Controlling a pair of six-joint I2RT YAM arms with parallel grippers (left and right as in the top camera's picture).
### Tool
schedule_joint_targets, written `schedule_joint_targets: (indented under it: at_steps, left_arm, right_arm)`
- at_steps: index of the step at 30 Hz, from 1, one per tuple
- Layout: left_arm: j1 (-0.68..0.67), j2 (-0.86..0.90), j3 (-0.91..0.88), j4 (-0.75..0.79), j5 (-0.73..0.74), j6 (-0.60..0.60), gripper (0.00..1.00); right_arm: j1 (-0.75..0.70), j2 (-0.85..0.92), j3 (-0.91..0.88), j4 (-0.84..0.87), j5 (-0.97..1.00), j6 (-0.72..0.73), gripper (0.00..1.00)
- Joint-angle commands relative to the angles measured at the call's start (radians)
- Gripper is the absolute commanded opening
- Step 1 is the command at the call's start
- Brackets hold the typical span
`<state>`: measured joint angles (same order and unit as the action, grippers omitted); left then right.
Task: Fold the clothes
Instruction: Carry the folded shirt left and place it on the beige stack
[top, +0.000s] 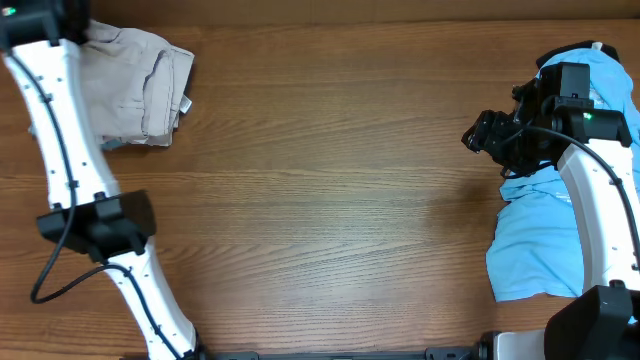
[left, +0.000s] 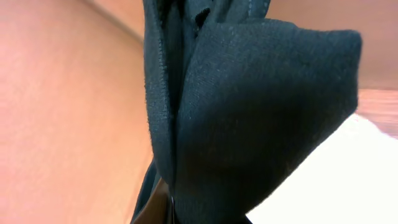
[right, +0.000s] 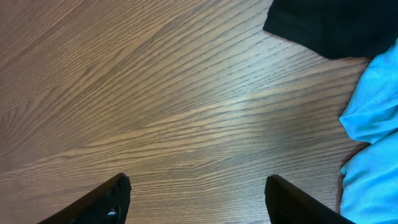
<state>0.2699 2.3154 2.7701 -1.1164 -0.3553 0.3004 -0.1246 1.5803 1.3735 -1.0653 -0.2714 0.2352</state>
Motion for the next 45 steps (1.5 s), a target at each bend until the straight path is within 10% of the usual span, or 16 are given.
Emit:
schedule_joint_targets:
  at_steps: [1, 21, 23, 26, 45]
  left_arm:
    - [0.047, -0.03, -0.076, 0.018, 0.02, 0.039, 0.04]
    - [-0.04, -0.027, -0.467, 0.179, 0.27, -0.002, 0.04]
    - [-0.065, -0.026, -0.483, 0.173, 0.307, -0.002, 0.19]
    - [-0.104, -0.026, -0.534, 0.172, 0.349, -0.002, 1.0]
    - [-0.167, -0.132, -0.357, -0.096, 0.356, -0.146, 1.0]
  right_arm:
    - [0.0, -0.008, 0.012, 0.004, 0.008, 0.001, 0.73]
    - [0.0, -0.008, 0.012, -0.003, 0.009, 0.004, 0.72]
    - [0.0, -0.008, 0.012, 0.0, 0.009, 0.004, 0.72]
    - [0.0, -0.008, 0.012, 0.0, 0.009, 0.004, 0.72]
    - [0.0, -0.01, 0.038, -0.008, 0.063, -0.027, 0.76]
